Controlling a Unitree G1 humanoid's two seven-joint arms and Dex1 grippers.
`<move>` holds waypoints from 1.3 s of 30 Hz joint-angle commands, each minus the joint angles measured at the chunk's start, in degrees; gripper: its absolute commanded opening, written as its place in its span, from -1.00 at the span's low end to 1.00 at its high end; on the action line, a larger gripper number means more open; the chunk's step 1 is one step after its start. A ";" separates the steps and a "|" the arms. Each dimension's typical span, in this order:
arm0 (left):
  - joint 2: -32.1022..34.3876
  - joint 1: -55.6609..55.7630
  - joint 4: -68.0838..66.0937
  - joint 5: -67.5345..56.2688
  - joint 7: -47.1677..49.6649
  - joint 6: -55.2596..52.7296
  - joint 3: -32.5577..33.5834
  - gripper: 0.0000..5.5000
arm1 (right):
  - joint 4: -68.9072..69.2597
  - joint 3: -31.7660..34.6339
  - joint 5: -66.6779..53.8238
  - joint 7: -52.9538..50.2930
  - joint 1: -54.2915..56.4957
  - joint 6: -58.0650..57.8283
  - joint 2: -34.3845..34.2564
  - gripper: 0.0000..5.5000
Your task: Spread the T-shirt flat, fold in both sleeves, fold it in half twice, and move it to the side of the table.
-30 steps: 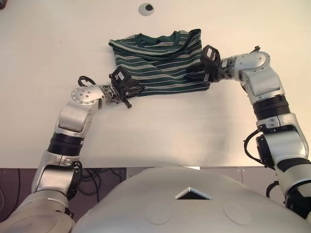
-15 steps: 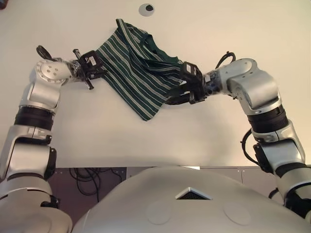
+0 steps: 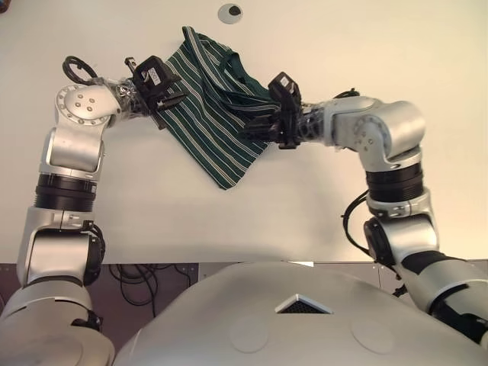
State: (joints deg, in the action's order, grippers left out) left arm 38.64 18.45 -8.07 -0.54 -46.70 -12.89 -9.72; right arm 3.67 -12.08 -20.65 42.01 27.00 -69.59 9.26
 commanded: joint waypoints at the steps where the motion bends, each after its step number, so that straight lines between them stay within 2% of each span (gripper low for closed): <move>1: -2.12 -5.64 5.09 -1.57 1.64 -3.44 0.90 -0.50 | -2.04 -1.02 2.26 -8.23 -2.05 5.84 -6.18 -0.48; 6: -4.51 -15.55 10.40 -0.86 3.07 -6.17 -2.30 -0.50 | -10.89 -0.91 5.47 -15.23 -2.39 15.86 -10.68 -0.48; 8: -5.37 -17.92 11.37 -0.66 4.40 -6.37 -2.55 -0.50 | -16.42 -0.27 8.21 -19.03 -1.59 23.46 -11.08 -0.48; 10: -5.80 -19.20 12.51 -0.74 5.30 -6.89 -2.35 -0.50 | -20.54 0.98 10.62 -22.06 -0.66 31.42 -10.94 -0.48; 16: -5.15 -20.38 12.74 0.05 6.11 -6.85 -2.56 -0.50 | -31.10 5.19 17.07 -31.61 3.12 45.13 -7.94 -0.48; 22: -3.30 -19.64 12.50 -0.21 5.22 -6.45 -1.35 -0.50 | -21.88 1.82 17.13 -19.21 1.97 48.75 -1.93 -0.48; 28: 2.56 -19.48 9.85 2.73 0.96 -2.55 -3.27 -0.50 | -29.43 -5.31 20.72 -2.51 3.43 54.12 6.17 -0.48; 35: 0.30 -13.21 9.10 -3.97 2.77 -5.65 4.28 -0.50 | -29.49 -14.06 25.97 13.90 2.15 61.48 12.56 -0.48; 39: -0.05 -10.59 5.40 -3.59 7.39 -4.44 9.08 -0.50 | -14.70 -17.59 24.58 26.85 -2.47 55.82 21.90 -0.48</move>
State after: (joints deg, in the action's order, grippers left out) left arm 38.53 6.60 -1.53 -4.22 -41.18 -17.74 -2.71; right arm -17.65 -27.67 4.47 62.75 28.09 -8.80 26.16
